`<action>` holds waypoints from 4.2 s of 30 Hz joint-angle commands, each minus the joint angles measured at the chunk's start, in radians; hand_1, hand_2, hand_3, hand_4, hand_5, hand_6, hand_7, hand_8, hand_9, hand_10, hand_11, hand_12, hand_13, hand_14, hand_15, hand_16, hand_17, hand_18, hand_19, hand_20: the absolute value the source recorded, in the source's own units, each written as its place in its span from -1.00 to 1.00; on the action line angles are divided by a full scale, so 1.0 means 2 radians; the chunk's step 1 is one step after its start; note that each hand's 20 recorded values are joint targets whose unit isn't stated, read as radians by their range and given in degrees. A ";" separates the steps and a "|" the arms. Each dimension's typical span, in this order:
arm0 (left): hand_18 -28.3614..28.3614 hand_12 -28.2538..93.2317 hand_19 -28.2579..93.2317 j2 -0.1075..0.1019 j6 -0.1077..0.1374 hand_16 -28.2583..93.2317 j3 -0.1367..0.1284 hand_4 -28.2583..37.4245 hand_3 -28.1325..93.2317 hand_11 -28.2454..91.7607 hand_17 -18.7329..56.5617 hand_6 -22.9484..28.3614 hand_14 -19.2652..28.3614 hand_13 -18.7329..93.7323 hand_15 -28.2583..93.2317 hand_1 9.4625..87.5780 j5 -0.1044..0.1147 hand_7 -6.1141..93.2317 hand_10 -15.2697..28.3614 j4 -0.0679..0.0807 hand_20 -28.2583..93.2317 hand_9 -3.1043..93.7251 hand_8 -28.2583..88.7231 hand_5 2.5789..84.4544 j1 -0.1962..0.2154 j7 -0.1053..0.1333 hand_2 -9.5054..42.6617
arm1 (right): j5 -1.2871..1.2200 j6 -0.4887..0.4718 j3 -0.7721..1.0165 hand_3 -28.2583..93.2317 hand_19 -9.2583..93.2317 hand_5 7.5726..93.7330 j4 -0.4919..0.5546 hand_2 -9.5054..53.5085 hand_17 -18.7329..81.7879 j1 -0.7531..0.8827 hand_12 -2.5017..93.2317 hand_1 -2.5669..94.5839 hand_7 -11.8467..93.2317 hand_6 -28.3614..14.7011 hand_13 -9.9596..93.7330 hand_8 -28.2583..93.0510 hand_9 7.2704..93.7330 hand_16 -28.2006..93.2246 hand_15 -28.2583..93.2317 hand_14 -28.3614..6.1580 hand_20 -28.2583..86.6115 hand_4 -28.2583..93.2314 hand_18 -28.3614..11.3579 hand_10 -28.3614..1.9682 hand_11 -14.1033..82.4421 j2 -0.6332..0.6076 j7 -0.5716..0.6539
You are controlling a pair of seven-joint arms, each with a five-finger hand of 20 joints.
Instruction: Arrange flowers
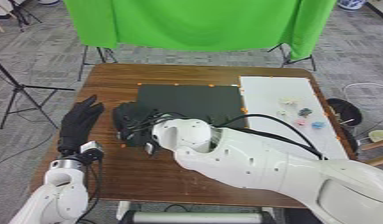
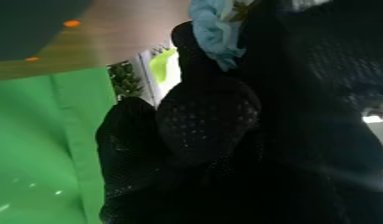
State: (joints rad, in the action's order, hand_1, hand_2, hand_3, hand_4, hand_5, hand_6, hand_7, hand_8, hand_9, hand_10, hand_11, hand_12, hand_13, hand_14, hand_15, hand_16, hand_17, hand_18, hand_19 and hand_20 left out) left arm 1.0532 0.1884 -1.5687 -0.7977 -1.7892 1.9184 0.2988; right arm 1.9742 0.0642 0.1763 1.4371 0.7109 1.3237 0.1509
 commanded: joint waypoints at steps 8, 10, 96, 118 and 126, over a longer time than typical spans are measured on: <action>0.32 -0.36 -0.50 0.019 -0.009 -0.55 -0.001 -1.00 0.67 -0.25 -0.29 -0.02 0.40 -0.04 -0.37 -0.83 -0.003 -0.63 0.30 -0.009 -0.26 -0.01 -0.64 0.05 0.017 0.003 -0.75 | 0.039 0.008 0.000 0.53 1.00 0.59 -0.050 -1.00 0.72 -0.003 -0.22 0.27 -0.22 0.42 1.00 -0.43 0.83 -0.06 0.35 0.63 0.23 -0.79 0.01 0.22 -0.61 0.008 0.014; 0.32 -0.36 -0.50 0.019 -0.010 -0.55 -0.001 -1.00 0.67 -0.25 -0.29 -0.02 0.40 -0.04 -0.37 -0.83 -0.002 -0.63 0.30 -0.009 -0.26 -0.01 -0.64 0.05 0.018 0.002 -0.75 | 0.042 0.010 -0.001 0.53 1.00 0.59 -0.055 -1.00 0.72 -0.007 -0.22 0.27 -0.22 0.43 1.00 -0.43 0.83 -0.05 0.35 0.62 0.23 -0.79 0.01 0.22 -0.61 0.006 0.015; 0.34 -0.36 -0.50 0.028 -0.024 -0.54 -0.023 -1.00 0.67 -0.26 -0.30 -0.03 0.41 -0.03 -0.37 -0.75 -0.015 -0.63 0.29 -0.027 -0.27 -0.01 -0.64 0.03 0.059 0.001 -1.00 | -0.018 -0.112 0.598 0.63 1.00 0.15 0.248 -1.00 0.62 0.454 -0.57 -0.28 -0.48 0.44 0.94 -0.67 0.31 -0.07 0.34 0.50 0.26 -0.76 -0.18 -0.05 -0.49 -0.395 0.187; 0.34 -0.36 -0.50 0.035 -0.023 -0.54 -0.020 -1.00 0.67 -0.26 -0.30 -0.03 0.41 -0.03 -0.37 -0.75 -0.015 -0.63 0.29 -0.030 -0.27 -0.01 -0.64 0.03 0.065 0.000 -0.99 | -0.009 -0.136 0.581 0.63 1.00 0.15 0.187 -1.00 0.61 0.458 -0.57 -0.27 -0.47 0.44 0.94 -0.67 0.32 -0.06 0.34 0.47 0.26 -0.75 -0.21 -0.02 -0.48 -0.372 0.209; 0.34 -0.35 -0.50 0.037 -0.023 -0.54 -0.019 -1.00 0.67 -0.26 -0.30 -0.03 0.42 -0.03 -0.37 -0.75 -0.015 -0.63 0.29 -0.030 -0.26 -0.01 -0.64 0.03 0.064 -0.002 -0.99 | -0.021 -0.102 0.557 0.64 1.00 0.20 0.184 -1.00 0.61 0.453 -0.56 -0.18 -0.44 0.46 0.94 -0.68 0.38 -0.06 0.35 0.48 0.27 -0.77 -0.21 -0.01 -0.43 -0.364 0.198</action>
State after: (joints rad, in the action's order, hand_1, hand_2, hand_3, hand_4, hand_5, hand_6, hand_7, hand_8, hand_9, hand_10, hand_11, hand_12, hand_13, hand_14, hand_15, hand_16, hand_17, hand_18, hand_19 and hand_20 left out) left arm 1.1155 0.1484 -1.6098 -0.8243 -1.8452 2.0347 0.3041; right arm 1.9487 -0.1972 1.3224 1.8110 1.6138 0.5795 0.5597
